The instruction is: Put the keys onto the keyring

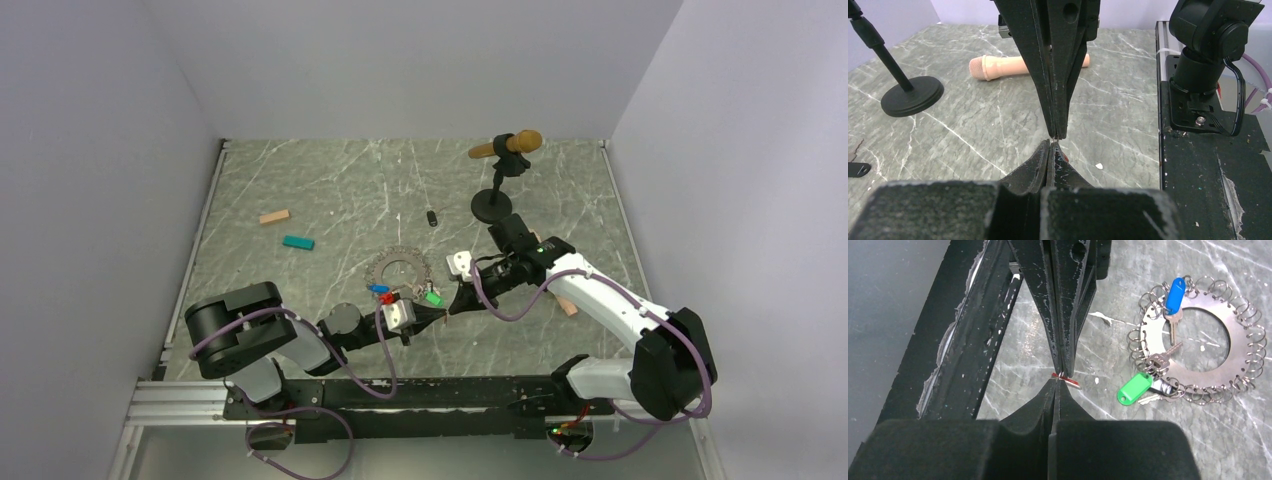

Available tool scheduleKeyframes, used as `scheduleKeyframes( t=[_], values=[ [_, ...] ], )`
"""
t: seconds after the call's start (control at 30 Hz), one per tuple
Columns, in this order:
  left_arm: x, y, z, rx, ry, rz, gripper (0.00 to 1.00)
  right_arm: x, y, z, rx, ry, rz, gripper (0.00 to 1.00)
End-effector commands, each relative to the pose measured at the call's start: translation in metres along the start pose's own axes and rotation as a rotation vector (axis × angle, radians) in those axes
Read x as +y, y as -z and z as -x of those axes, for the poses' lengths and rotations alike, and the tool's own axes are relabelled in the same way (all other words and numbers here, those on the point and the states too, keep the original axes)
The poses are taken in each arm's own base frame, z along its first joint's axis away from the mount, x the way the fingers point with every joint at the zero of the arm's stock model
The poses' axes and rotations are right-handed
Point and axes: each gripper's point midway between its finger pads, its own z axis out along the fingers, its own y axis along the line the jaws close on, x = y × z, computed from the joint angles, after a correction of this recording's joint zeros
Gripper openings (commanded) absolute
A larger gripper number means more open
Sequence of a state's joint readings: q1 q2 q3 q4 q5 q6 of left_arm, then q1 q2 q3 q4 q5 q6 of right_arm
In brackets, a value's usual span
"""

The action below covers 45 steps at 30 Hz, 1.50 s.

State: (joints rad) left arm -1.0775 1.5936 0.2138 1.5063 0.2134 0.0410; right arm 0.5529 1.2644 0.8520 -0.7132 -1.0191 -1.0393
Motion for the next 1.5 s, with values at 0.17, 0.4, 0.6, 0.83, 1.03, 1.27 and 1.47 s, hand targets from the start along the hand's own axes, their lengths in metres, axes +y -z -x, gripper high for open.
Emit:
scheduleKeyframes(
  t=[0.17, 0.4, 0.6, 0.83, 1.03, 1.27, 1.47],
  values=[
    [0.001, -0.007, 0.052, -0.192, -0.022, 0.001, 0.0, -0.012, 0.003, 0.017, -0.009, 0.015, -0.034, 0.0],
    [0.003, 0.002, 0.046, -0.172, 0.0, 0.023, 0.31, -0.011, 0.006, 0.016, 0.017, 0.018, -0.03, 0.0],
    [0.008, 0.015, 0.039, -0.117, 0.007, 0.068, 0.55, -0.013, 0.013, 0.009, 0.085, 0.03, -0.052, 0.0],
    [0.013, 0.02, 0.019, 0.099, -0.062, 0.073, 0.66, -0.017, 0.033, 0.0, 0.252, 0.087, -0.08, 0.0],
    [0.019, 0.018, 0.021, 0.159, -0.117, 0.084, 0.66, -0.01, 0.047, -0.003, 0.4, 0.144, -0.079, 0.0],
    [0.02, -0.007, 0.026, 0.13, -0.094, 0.08, 0.61, -0.011, 0.041, -0.002, 0.438, 0.137, -0.077, 0.0],
    [0.018, -0.029, 0.03, 0.099, -0.085, 0.059, 0.54, -0.012, 0.037, 0.001, 0.429, 0.124, -0.063, 0.0]
  ],
)
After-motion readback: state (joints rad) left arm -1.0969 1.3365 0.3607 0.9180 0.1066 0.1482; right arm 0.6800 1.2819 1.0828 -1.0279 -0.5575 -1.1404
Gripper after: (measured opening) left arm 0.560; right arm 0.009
